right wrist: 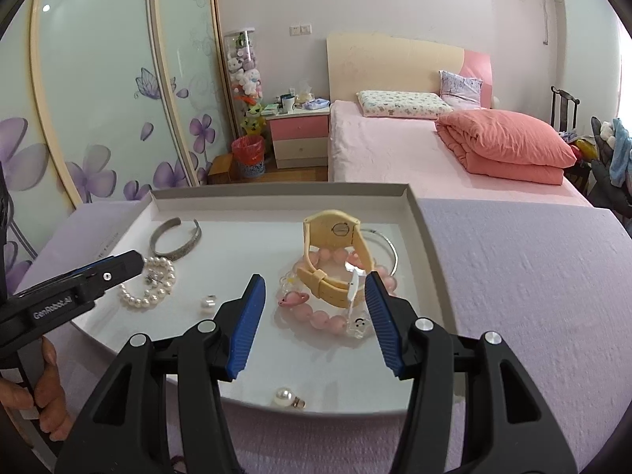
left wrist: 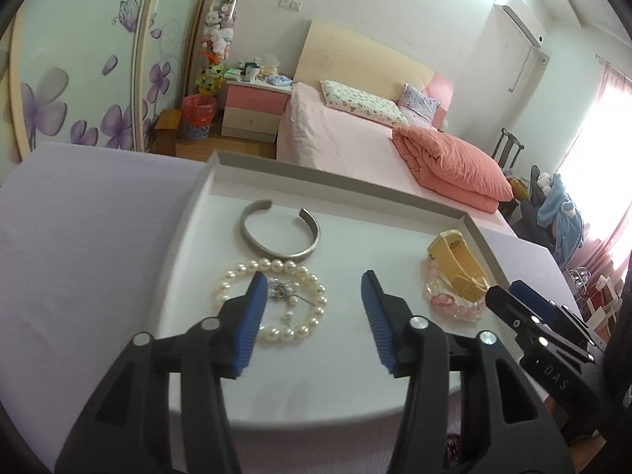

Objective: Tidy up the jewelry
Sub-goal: 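Lower the pearl earring into the tray beside the pearl bracelet and open the left tool, then grasp the dark red beaded bracelet with the right tool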

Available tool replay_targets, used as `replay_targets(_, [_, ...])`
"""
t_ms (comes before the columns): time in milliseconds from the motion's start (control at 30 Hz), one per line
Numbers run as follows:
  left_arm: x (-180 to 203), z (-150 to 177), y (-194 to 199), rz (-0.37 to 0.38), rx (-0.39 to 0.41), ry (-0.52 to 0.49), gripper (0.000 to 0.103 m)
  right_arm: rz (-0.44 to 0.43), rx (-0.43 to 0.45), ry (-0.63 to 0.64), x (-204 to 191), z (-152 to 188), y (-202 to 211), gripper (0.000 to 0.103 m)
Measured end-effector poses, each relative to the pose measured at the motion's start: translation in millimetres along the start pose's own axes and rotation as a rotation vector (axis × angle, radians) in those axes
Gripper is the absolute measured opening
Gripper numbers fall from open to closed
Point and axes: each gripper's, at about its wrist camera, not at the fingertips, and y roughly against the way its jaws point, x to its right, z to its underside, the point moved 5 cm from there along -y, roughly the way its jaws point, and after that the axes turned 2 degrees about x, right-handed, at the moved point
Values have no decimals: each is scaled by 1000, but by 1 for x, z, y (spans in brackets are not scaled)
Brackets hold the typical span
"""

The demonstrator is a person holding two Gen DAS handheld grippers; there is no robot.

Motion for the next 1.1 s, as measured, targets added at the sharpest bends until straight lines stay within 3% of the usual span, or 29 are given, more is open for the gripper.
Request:
replay_targets(333, [-21,21,72,-90,58,-77,73,-73,-86,66,-9,40,42,54])
replay_targets(500, [-30,39,90,-80,81,-72,85,-128,-170,128,-22,77,52,57])
replay_targets(733, [-41,46,94,-77,122,-53,87,-146,-233,189,-38,103,57,58])
replay_targets(1100, [-45,48,94,-90,132,-67,87,-140,-245,228,-60,98,38,60])
